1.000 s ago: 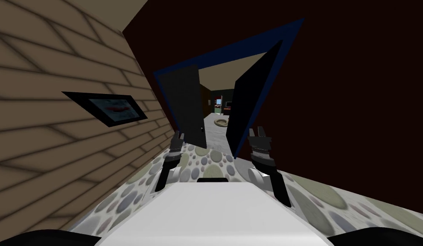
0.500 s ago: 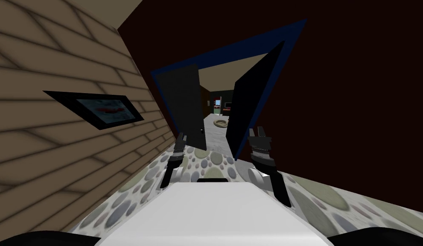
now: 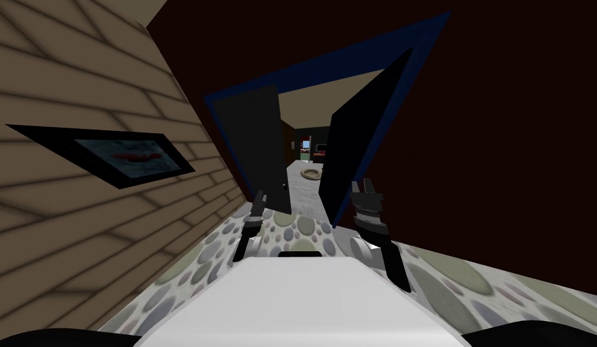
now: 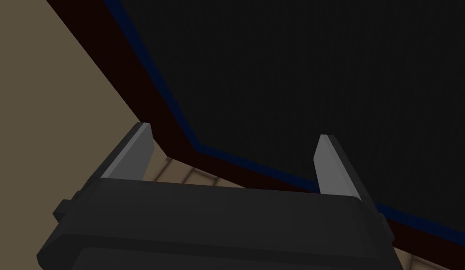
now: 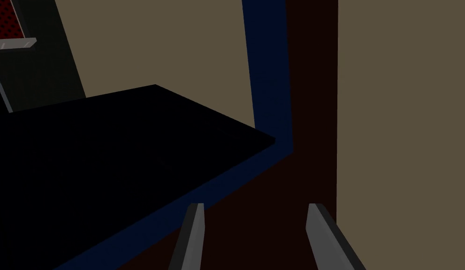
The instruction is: Push the door open
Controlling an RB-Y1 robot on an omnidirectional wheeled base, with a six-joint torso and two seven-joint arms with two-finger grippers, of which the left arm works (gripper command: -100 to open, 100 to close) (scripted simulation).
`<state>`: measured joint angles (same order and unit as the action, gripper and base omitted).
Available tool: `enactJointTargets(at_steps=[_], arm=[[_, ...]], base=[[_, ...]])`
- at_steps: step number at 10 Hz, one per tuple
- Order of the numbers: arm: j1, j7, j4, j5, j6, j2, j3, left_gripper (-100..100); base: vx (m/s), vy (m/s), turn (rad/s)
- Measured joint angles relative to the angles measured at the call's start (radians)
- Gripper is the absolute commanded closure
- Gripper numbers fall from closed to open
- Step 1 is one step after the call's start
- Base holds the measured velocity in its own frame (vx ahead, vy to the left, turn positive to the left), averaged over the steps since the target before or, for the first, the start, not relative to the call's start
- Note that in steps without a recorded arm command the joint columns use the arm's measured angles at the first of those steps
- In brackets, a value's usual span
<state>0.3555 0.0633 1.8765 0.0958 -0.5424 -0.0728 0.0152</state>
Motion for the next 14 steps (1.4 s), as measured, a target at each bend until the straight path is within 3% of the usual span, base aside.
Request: enactJointTargets(at_steps=[8,12,14], arm=[[-0.048,0.002,-0.2,-0.009,-0.034,-0.007,-0.03,-100],[-0.069,0.001,-0.302,-0.012,-0.059,-0.004,-0.044,-100],[-0.082,-0.005,-0.349,-0.01,-0.07,0.006,-0.052,-100]], base=[[0.079,0.052,-0.044],[0.064,0.044,-0.043],[0.067,0.049,-0.051]])
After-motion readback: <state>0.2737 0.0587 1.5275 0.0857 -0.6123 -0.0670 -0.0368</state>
